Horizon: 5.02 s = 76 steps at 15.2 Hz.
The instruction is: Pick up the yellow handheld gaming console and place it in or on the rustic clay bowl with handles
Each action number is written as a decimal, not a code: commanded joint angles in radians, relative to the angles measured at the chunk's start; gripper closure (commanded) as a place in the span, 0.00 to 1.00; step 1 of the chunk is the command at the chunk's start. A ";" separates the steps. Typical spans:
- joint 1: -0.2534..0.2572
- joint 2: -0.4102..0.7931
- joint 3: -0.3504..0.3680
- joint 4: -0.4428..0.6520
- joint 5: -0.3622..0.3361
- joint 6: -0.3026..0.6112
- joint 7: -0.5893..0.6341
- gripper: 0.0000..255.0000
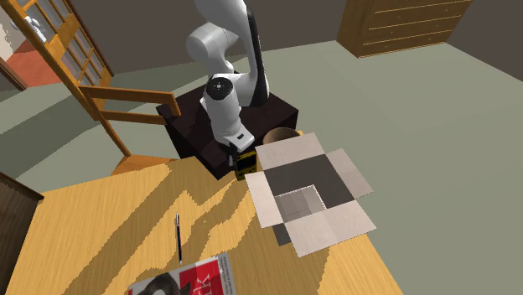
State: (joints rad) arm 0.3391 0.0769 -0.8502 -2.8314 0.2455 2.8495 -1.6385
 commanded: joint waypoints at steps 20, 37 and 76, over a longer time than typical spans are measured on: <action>-0.197 -0.461 0.059 0.020 -0.667 -0.385 0.478 1.00; -0.236 -0.699 0.226 0.076 -0.651 -0.685 0.564 1.00; -0.012 -0.493 0.463 -0.073 -0.462 -0.361 0.891 1.00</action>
State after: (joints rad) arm 0.3265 -0.4165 -0.3870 -2.9040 -0.2165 2.4873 -0.7471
